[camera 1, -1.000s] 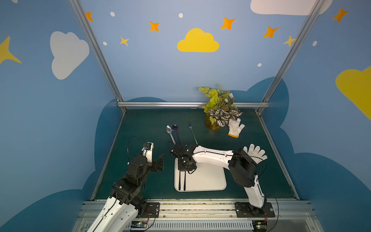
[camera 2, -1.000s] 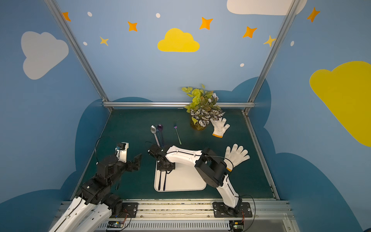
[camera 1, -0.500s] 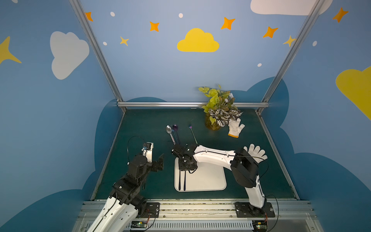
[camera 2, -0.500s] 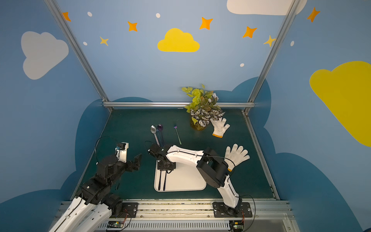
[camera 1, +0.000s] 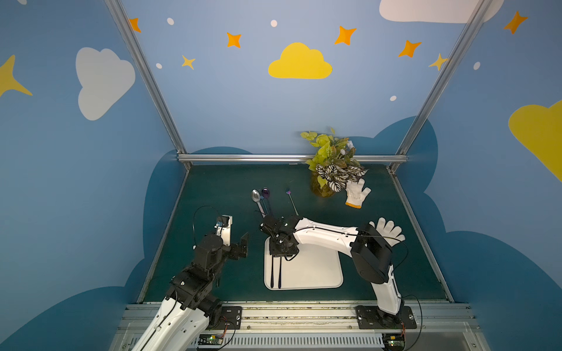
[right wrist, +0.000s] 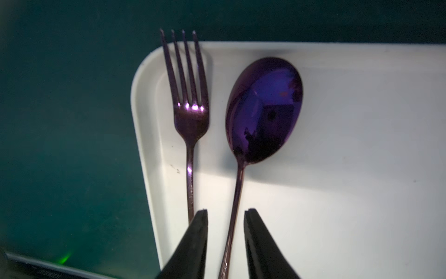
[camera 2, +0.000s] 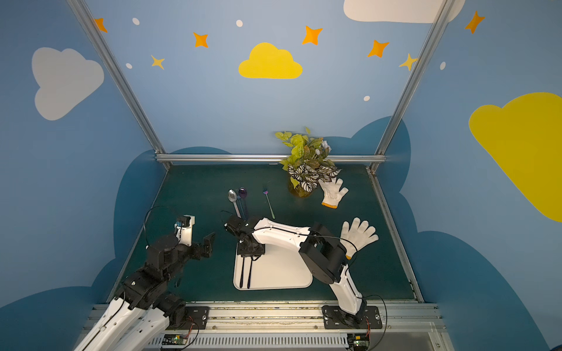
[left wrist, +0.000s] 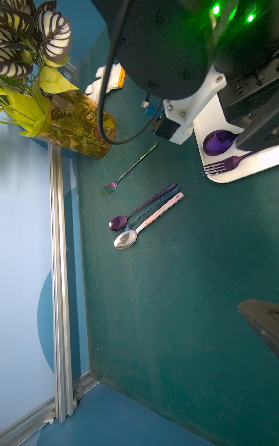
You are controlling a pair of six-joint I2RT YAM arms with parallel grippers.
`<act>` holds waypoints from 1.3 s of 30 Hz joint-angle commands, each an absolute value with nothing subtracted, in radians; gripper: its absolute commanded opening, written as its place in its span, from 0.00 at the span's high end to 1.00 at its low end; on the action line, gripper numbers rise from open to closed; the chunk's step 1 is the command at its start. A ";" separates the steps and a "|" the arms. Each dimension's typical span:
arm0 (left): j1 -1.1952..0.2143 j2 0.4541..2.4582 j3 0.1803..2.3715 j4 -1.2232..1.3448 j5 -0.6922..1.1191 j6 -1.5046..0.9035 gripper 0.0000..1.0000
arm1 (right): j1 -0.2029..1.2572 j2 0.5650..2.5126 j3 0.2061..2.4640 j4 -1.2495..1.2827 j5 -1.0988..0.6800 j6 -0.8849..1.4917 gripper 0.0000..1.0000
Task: Set the spoon and fork side by side
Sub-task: Place the spoon on the tray.
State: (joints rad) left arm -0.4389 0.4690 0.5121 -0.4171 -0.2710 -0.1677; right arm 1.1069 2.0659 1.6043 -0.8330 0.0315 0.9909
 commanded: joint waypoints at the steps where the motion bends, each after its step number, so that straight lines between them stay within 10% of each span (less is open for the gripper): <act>1: -0.440 0.462 0.502 -0.406 -0.282 -0.166 0.00 | 1.097 2.076 1.587 -0.816 0.009 1.009 0.71; 39: -0.440 0.433 0.505 -0.420 -0.290 -0.168 0.00 | 1.099 2.103 1.570 -0.820 0.022 1.014 1.00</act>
State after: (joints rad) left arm -0.4389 0.4465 0.5121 -0.4179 -0.2779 -0.1677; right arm 1.1011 2.0941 1.5566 -0.7712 -0.0055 1.0126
